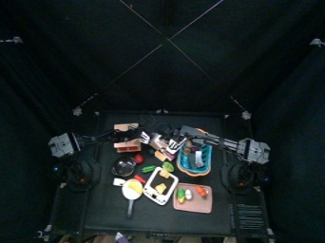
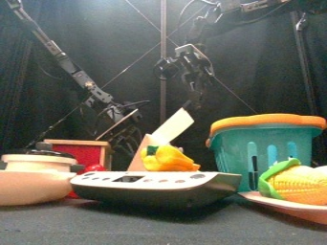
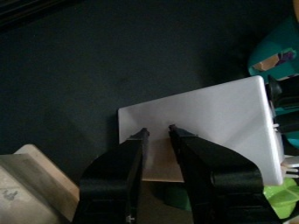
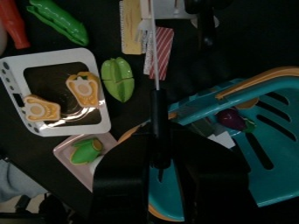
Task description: Put cleaver back in holder
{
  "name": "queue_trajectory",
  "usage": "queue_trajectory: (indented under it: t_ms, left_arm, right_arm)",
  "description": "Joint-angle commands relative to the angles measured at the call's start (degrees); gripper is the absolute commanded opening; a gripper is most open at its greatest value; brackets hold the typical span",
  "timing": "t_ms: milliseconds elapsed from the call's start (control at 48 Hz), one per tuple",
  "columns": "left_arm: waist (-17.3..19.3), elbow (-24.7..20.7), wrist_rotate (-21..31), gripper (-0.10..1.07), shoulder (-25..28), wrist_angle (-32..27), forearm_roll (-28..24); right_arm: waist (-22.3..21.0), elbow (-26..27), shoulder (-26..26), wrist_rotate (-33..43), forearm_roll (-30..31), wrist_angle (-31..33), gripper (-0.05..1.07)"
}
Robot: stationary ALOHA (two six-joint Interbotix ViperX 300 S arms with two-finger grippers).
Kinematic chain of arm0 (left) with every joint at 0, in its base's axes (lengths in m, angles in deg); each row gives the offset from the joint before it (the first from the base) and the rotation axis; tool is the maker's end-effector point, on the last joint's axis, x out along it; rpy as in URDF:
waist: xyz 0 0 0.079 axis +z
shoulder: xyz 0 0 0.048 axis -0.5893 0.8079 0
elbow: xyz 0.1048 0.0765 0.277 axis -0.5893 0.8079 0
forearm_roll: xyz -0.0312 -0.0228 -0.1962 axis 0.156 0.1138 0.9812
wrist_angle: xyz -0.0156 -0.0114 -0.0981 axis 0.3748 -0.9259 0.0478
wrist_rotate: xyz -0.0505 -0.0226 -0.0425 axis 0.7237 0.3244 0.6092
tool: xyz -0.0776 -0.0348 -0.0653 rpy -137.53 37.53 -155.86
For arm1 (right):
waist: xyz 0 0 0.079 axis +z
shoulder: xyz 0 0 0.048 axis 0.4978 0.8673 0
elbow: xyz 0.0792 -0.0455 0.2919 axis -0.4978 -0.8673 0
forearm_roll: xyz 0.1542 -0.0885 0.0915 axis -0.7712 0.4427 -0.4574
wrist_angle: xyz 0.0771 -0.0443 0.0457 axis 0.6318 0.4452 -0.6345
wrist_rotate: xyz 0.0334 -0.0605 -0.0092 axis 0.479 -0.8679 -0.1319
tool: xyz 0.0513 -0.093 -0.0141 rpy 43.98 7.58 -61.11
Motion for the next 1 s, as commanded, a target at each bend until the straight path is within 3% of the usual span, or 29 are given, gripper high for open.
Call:
queue_trajectory:
  t_ms: [0, 229, 521, 812, 979]
  left_arm:
    - [0.00, 0.62, 0.35, 0.71, 0.00, -0.62, 0.18]
    - [0.09, 0.62, 0.35, 0.71, 0.00, -0.70, 0.18]
    - [0.09, 0.62, 0.35, 0.71, 0.00, -0.70, 0.18]
    - [0.09, 0.62, 0.35, 0.71, 0.00, -0.70, 0.18]
    - [0.18, 0.79, 0.35, 0.71, 0.00, -0.70, 0.26]
  right_arm:
    - [-0.09, 1.14, -1.32, -0.09, 0.00, -0.70, 0.59]
    - [-0.18, 1.41, -1.32, 0.00, 0.09, -0.97, 0.68]
    - [-0.35, 1.93, -1.32, 0.09, 0.44, -3.78, 0.68]
    - [-0.09, 1.05, -1.67, -0.09, 0.53, -2.20, 0.68]
    - [0.44, -1.85, -2.64, -0.18, 0.53, -1.67, 0.69]
